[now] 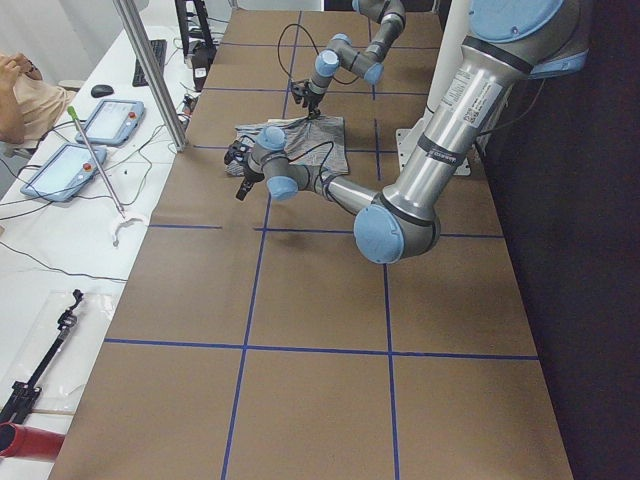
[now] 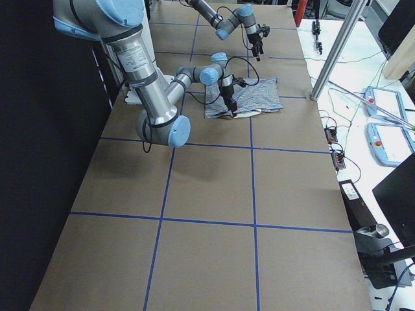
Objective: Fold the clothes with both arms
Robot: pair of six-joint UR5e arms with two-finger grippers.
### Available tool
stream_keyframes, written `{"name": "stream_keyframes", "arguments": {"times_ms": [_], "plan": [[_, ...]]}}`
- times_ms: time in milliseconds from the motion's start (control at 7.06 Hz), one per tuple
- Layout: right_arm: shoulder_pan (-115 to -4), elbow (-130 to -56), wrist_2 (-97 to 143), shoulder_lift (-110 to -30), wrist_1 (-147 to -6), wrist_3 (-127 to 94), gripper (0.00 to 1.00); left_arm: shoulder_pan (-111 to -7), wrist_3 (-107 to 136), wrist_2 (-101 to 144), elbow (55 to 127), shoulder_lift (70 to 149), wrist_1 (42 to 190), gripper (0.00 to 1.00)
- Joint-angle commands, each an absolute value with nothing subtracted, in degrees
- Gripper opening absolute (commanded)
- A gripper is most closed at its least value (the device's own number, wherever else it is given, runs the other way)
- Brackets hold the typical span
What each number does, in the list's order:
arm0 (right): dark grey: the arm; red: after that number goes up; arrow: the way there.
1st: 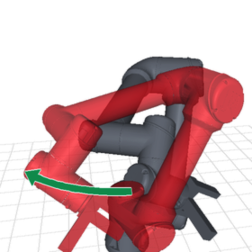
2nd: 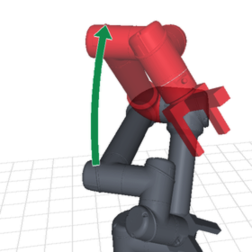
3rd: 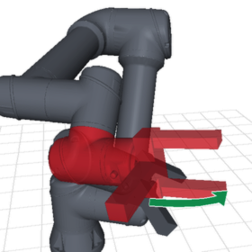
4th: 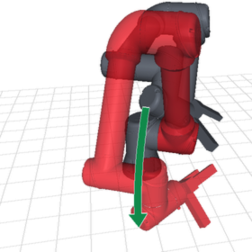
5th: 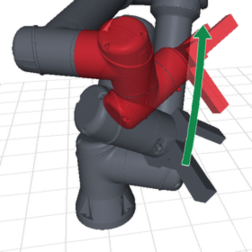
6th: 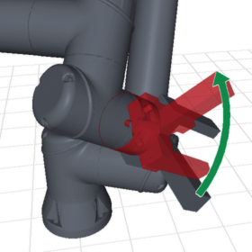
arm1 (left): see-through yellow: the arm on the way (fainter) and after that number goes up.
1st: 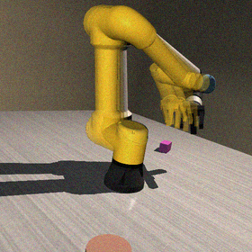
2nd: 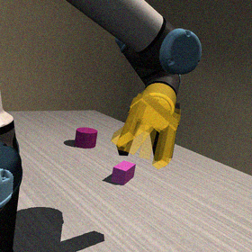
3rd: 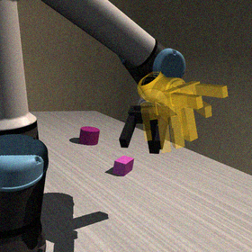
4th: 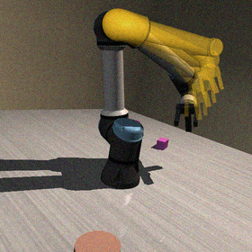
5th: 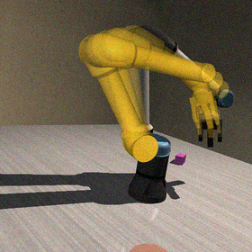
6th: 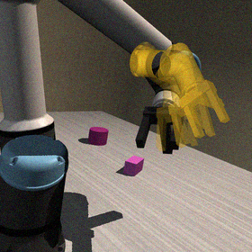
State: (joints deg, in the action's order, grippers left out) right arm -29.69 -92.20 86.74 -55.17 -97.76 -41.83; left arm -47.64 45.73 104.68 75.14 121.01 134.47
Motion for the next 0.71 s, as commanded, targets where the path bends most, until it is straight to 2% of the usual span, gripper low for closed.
{"name": "stream_keyframes", "arguments": {"times_ms": [0,142,425,567], "plan": [[-32.7,-92.6,87.5,-58.2,-97.2,-38.7,0.66,-47.6,45.7,104.7,75.1,121.0,134.5,1.0],[-33.3,-93.4,87.5,-57.9,-97.0,-39.2,0.81,-47.5,45.7,104.7,75.1,121.0,134.5,1.0],[-34.2,-96.6,89.7,-58.3,-94.7,-40.9,0.97,-47.6,45.7,104.7,75.2,121.0,134.4,1.0],[-34.5,-95.5,91.0,-57.4,-90.2,-44.6,0.99,-47.6,45.7,104.8,75.2,121.1,134.5,1.0]]}}
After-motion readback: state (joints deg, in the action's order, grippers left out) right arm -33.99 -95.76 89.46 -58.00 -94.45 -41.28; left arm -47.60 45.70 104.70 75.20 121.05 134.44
